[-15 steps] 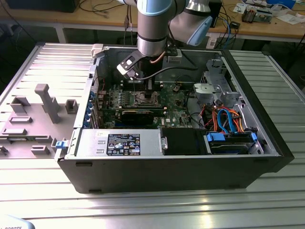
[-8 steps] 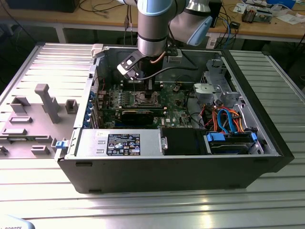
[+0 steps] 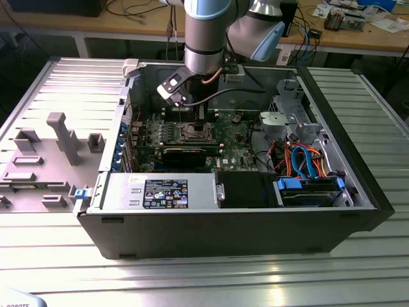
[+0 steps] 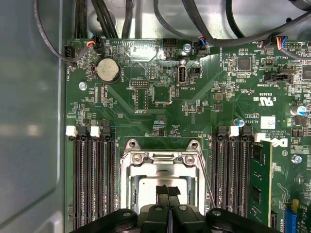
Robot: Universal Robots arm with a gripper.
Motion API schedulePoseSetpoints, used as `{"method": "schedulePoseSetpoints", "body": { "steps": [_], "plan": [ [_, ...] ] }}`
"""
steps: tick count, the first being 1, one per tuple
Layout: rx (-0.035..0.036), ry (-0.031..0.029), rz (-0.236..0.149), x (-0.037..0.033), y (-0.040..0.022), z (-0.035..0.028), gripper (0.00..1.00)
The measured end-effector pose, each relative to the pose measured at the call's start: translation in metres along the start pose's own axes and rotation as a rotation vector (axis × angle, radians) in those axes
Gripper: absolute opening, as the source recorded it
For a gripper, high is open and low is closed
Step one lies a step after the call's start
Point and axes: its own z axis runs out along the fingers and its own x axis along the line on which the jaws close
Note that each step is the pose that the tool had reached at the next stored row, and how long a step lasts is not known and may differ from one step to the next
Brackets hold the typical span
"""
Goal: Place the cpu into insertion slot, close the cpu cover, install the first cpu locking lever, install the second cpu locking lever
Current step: 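Install the first cpu locking lever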
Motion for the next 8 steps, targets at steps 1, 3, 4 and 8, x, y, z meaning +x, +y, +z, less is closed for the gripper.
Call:
{"method": "schedulePoseSetpoints", "body": {
  "steps": [1, 3, 4, 8],
  "plan": [
    [0.0000, 0.0001, 0.000, 0.0000, 0.0000, -0.0019, 0.11],
    [-0.0001, 0.0001, 0.000, 0.0000, 0.0000, -0.0043, 0.11],
    [-0.0001, 0.0001, 0.000, 0.0000, 0.0000, -0.0056, 0.11],
    [0.0000, 0.0000, 0.000, 0.0001, 0.0000, -0.0140, 0.11]
  ]
}}
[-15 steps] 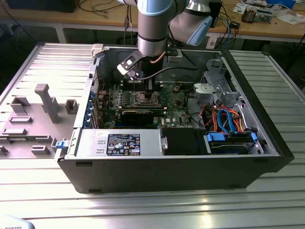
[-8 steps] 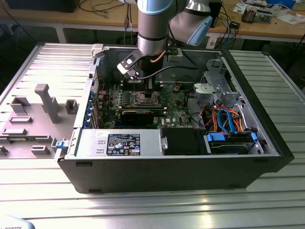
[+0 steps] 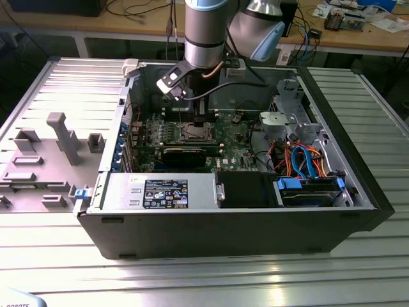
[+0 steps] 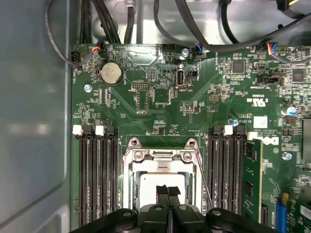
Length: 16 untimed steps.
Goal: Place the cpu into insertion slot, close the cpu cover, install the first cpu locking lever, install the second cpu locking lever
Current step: 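Install the first cpu locking lever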
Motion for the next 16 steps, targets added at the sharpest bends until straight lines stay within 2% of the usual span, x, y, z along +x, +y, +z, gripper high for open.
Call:
{"method": "schedulePoseSetpoints", "body": {
  "steps": [10, 12, 16],
  "plan": [
    [-0.0001, 0.0001, 0.000, 0.0001, 0.0000, -0.0205, 0.11],
    [0.0000, 0.0000, 0.000, 0.0001, 0.0000, -0.0266, 0.11],
    [-0.0002, 0.0002, 0.000, 0.0002, 0.0001, -0.0280, 0.11]
  ]
}}
